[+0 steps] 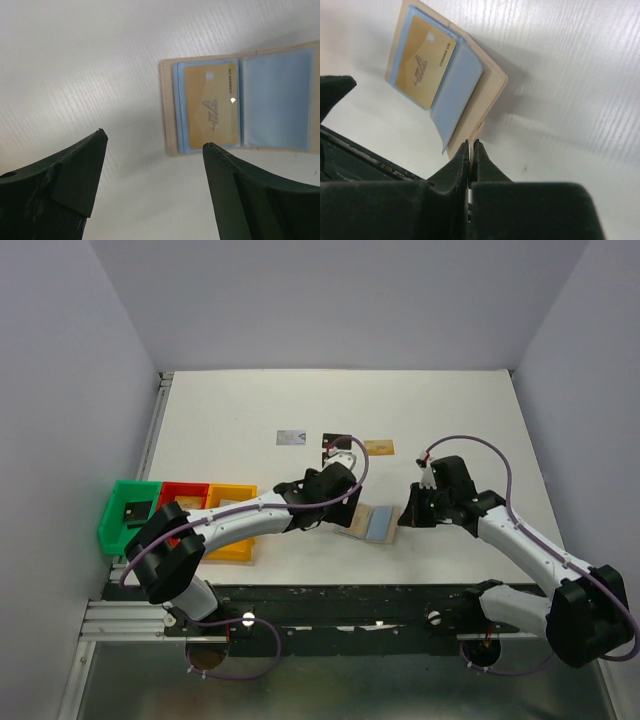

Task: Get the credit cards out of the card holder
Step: Remove the credit card from the card holder.

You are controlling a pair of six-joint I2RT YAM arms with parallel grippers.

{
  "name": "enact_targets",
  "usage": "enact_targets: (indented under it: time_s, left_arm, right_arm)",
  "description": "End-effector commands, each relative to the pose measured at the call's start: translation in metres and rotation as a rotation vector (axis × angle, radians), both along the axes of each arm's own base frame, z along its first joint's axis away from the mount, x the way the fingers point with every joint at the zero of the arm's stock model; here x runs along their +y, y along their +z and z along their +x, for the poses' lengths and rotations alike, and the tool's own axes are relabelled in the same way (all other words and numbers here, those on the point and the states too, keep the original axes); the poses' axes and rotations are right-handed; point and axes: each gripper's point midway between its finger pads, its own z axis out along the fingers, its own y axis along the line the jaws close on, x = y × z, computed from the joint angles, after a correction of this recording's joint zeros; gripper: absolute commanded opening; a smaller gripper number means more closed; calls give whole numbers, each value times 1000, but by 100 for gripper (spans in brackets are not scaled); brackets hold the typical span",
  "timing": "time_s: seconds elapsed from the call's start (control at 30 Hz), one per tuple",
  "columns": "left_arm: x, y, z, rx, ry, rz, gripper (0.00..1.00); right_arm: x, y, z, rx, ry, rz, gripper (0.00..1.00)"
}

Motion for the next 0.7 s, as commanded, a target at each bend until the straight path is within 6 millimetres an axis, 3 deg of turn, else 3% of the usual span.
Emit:
enact_targets:
  time_s: [0.0, 0.1, 0.2, 0.3, 0.43, 0.47, 0.5, 0.57, 0.67]
  left_arm:
    - [12, 1, -1, -12, 52, -21, 90]
    - [16, 9, 0, -34, 64, -47, 87]
    - [15, 24, 6, -73, 60, -98, 83]
    - [0, 42, 9, -99, 7, -213, 77]
    - [-28, 71, 10, -151, -95, -469, 56]
    - [-33, 79, 12, -169, -105, -544, 45]
    - [-37, 82, 10, -160, -129, -604, 27]
    - [-42, 86, 9, -114, -173, -705, 1]
    - [-55, 82, 5, -20, -252, -748, 0]
  right_arm:
    - [-12, 7, 11, -2, -30, -97, 21]
    - [-23, 14, 17, -25, -66, -152, 55]
    - [-32, 36, 26, -92, -89, -196, 69]
    - [-31, 59, 36, -175, -110, -171, 72]
    - [-1, 79, 45, -262, -140, 62, 67]
    - [11, 83, 45, -270, -135, 153, 63]
    - [23, 88, 44, -277, -110, 233, 60]
    - [41, 90, 43, -255, -58, 330, 60]
    - [54, 69, 42, -122, -40, 359, 54]
